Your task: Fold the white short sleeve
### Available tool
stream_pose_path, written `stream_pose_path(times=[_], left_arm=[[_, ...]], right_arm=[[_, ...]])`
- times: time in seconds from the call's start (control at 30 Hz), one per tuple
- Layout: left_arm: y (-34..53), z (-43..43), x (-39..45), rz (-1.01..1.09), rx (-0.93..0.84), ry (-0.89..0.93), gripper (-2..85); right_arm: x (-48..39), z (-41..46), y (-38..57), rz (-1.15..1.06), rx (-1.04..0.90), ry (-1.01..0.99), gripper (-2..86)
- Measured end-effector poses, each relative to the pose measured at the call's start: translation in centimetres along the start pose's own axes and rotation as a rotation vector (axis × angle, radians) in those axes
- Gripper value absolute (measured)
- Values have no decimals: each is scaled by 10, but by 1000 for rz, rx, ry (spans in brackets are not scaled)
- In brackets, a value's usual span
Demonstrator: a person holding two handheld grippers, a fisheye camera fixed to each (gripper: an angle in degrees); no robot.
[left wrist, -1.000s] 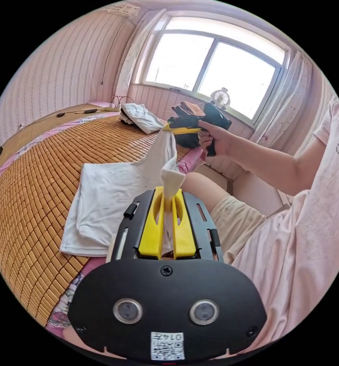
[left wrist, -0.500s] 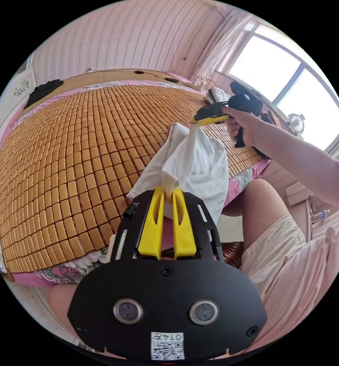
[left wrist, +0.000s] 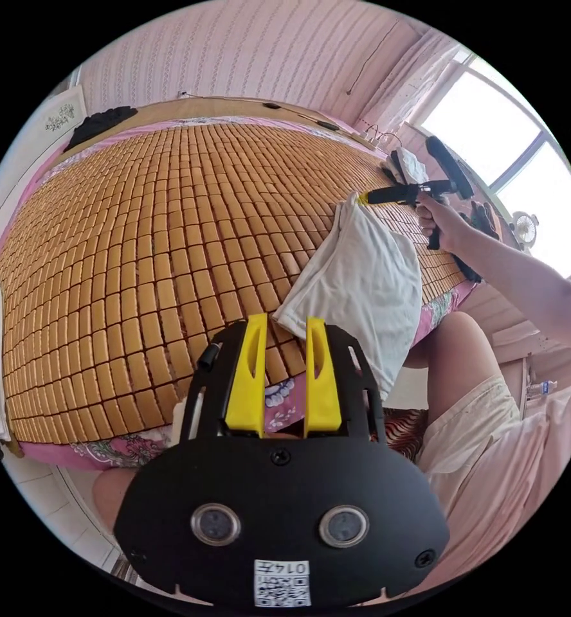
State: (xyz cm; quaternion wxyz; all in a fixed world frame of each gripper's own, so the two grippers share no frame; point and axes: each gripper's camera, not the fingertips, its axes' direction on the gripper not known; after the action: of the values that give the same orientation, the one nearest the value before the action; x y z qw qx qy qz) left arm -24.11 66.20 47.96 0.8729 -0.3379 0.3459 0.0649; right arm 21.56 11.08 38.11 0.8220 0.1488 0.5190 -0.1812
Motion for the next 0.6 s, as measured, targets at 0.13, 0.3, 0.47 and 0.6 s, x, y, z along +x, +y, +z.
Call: stream_pose_path(times=[0.13, 0.3, 0.47, 0.6], left_arm=[[-7, 18, 4, -17, -59, 15, 101], [-2, 10, 16, 64, -67, -6, 21], [18, -19, 18, 22, -23, 21, -5], [42, -69, 27, 69, 100, 70, -8]], right_arm=[[-28, 13, -5, -58, -26, 56, 132], [-37, -4, 2, -76, -8, -39, 40], [-43, -57, 37, -51, 138, -102, 25], [-58, -120, 78, -46, 339, -171, 19]])
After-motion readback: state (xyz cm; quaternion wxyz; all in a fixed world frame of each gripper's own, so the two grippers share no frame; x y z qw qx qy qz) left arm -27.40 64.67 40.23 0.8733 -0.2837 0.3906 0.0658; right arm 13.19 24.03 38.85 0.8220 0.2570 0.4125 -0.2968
